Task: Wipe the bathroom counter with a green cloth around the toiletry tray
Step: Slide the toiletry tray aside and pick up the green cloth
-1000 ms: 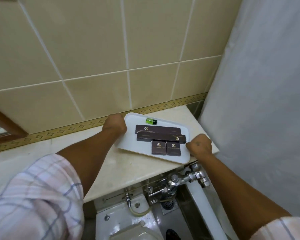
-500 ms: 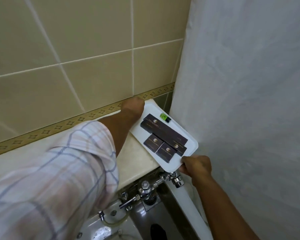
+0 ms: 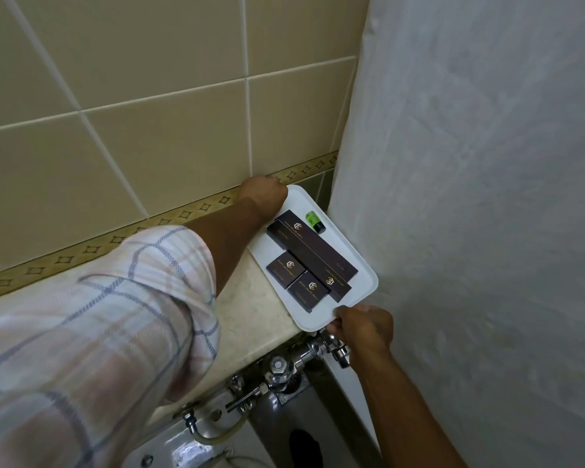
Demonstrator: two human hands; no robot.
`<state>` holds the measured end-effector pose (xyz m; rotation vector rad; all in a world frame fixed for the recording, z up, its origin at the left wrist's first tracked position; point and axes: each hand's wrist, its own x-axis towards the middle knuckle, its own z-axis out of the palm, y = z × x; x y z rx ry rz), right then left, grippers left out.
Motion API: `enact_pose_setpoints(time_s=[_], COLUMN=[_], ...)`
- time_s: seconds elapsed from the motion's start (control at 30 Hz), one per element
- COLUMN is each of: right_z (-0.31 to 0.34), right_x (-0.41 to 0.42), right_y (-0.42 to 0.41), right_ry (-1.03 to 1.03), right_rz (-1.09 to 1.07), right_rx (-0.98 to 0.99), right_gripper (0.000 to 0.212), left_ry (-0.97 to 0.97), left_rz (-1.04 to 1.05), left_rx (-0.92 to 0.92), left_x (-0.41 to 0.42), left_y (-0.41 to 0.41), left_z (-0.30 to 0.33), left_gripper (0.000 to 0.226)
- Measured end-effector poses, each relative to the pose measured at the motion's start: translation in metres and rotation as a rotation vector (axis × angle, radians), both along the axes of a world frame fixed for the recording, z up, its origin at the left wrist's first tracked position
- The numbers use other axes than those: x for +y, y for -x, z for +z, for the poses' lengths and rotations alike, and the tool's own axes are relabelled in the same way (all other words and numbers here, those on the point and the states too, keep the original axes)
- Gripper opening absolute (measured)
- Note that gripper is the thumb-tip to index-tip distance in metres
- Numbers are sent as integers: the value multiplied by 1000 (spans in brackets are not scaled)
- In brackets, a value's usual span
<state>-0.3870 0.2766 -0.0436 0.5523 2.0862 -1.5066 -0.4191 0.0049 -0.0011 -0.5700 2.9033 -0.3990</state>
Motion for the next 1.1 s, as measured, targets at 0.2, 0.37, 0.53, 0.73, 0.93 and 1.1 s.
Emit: enact_pose_setpoints(time_s=[0.2, 0.37, 0.53, 0.73, 0.93, 1.1], right_z=[12, 41, 76, 101, 107, 96], right_x=[8, -2, -83, -192, -246, -238], right_y=[11, 6, -31, -149, -344, -483], right_ry=[-138, -427, -551, -411, -87, 88], right_rz=[206, 451, 933, 1493, 1878, 2222], right_rx=[-6, 553, 967, 1279, 1411, 1295], right_gripper=[16, 51, 80, 79, 79, 66], left_ry=[-8, -19, 0, -20, -31, -144], left_rz=[-12, -31, 119, 585, 1019, 1348], left_rx=[-34, 43, 129, 256, 289, 474], left_x=[-3, -14, -16, 22, 81, 148], left_y=[-18, -91, -214, -399, -565, -641], left_z=[9, 15, 31, 50, 53, 38], left_gripper=[28, 30, 65, 78, 83, 75])
